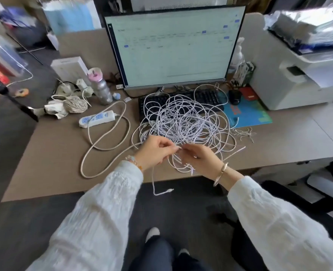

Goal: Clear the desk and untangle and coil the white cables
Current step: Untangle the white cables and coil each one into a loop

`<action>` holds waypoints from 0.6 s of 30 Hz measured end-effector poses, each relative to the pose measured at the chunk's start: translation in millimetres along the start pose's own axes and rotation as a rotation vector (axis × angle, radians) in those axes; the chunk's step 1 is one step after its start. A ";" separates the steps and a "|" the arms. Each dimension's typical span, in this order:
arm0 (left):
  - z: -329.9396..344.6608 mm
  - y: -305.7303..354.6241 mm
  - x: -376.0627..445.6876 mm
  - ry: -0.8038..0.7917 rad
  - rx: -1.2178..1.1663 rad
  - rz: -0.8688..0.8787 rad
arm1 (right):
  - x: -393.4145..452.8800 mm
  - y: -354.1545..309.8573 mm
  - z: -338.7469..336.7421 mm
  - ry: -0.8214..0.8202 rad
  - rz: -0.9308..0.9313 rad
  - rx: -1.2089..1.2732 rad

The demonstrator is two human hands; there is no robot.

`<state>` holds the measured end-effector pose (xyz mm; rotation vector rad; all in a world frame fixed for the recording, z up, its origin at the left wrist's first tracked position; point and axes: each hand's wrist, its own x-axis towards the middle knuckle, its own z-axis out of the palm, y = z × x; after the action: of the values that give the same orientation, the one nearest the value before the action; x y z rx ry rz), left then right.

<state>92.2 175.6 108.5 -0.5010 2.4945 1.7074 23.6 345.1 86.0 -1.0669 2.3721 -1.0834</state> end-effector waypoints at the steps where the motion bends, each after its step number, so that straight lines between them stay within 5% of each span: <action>1: -4.2 3.8 0.6 0.009 -0.030 -0.004 | 4.0 -2.9 -3.1 0.040 -0.016 0.000; 6: -16.2 -2.0 2.2 -0.011 -0.086 -0.044 | 20.5 -19.7 -24.3 0.231 0.096 0.177; 12: -40.2 -36.3 9.5 -0.122 -0.036 -0.188 | 68.8 -9.1 -65.2 0.684 0.285 0.405; 18: -77.1 -55.9 23.7 -0.078 -0.331 -0.268 | 102.2 34.3 -73.3 0.773 0.538 0.114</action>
<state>96.3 81.2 81.8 -0.7393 1.9909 1.9865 -102.2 321.4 110.2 0.1061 2.8340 -1.5566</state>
